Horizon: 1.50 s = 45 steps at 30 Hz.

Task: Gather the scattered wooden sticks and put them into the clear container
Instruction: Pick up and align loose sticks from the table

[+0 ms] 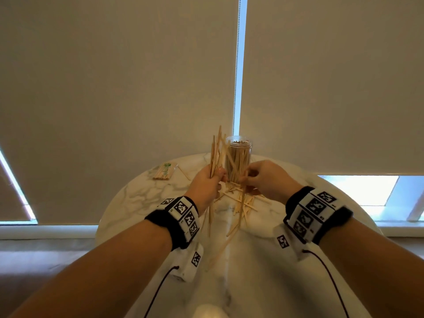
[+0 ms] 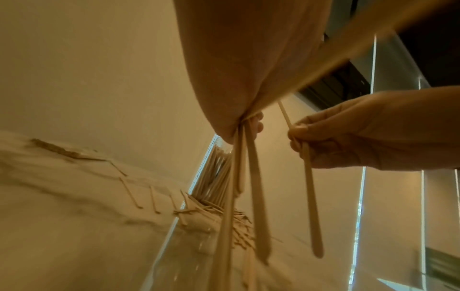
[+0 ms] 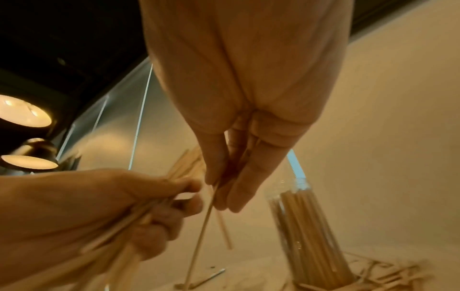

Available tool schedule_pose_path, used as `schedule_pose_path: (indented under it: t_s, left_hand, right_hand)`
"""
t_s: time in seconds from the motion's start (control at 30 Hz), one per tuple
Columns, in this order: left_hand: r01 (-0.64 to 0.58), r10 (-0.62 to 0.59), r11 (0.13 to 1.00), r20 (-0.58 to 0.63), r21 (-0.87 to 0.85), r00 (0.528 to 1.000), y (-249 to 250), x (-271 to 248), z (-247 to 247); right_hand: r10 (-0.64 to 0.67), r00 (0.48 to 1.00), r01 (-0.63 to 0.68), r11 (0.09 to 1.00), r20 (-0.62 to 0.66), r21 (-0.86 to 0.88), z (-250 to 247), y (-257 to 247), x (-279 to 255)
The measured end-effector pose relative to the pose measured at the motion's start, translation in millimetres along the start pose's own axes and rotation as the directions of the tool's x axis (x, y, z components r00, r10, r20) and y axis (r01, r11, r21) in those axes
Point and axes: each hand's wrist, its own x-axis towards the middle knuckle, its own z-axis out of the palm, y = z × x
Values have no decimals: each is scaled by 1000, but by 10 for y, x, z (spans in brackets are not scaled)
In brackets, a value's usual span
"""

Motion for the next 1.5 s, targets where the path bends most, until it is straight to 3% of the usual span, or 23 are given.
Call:
schedule_pose_path:
  t_s: [0.1, 0.23, 0.37, 0.43, 0.57, 0.7, 0.87, 0.93, 1.13, 1.23, 1.33, 1.5]
  left_hand:
    - [-47, 47, 999, 9, -5, 999, 36, -16, 96]
    - [-124, 128, 989, -46, 84, 991, 45, -47, 102]
    - [-155, 158, 983, -26, 102, 987, 32, -68, 75]
    - [-187, 190, 975, -12, 123, 982, 32, -95, 96]
    - [-163, 166, 983, -28, 81, 986, 40, -111, 149]
    - [-130, 139, 987, -106, 90, 985, 10, -54, 133]
    - [-74, 95, 994, -301, 79, 949, 39, -25, 28]
    - [-39, 36, 999, -327, -2, 944, 24, -4, -24]
    - [19, -35, 997, -210, -79, 977, -4, 0, 30]
    - [76, -107, 976, -145, -204, 984, 71, -43, 129]
    - [97, -142, 944, -121, -316, 982, 132, -101, 218]
    - [41, -80, 937, -101, -346, 992, 134, -175, 239]
  right_hand:
    - [-81, 997, 81, 995, 13, -51, 146, -94, -14]
    - [-157, 966, 138, 985, -207, -103, 136, -58, 66]
    - [-118, 934, 72, 986, -337, -148, 98, -7, 170]
    - [-113, 944, 47, 976, -310, -213, 131, -3, 196]
    - [-172, 980, 145, 962, -100, -231, 253, -87, 150]
    - [-168, 986, 167, 979, 2, -114, 315, -155, 79]
    - [-136, 972, 117, 987, -189, -109, 180, -144, 87]
    - [-120, 973, 110, 992, -198, -63, 128, -151, 90]
    - [-153, 988, 151, 987, -34, -52, 180, -234, -8]
    - [-156, 988, 154, 983, -13, -95, 269, -240, 2]
    - [-181, 983, 174, 972, -36, -157, 349, -256, 0]
    - [-168, 977, 153, 982, -130, -114, 361, -228, 19]
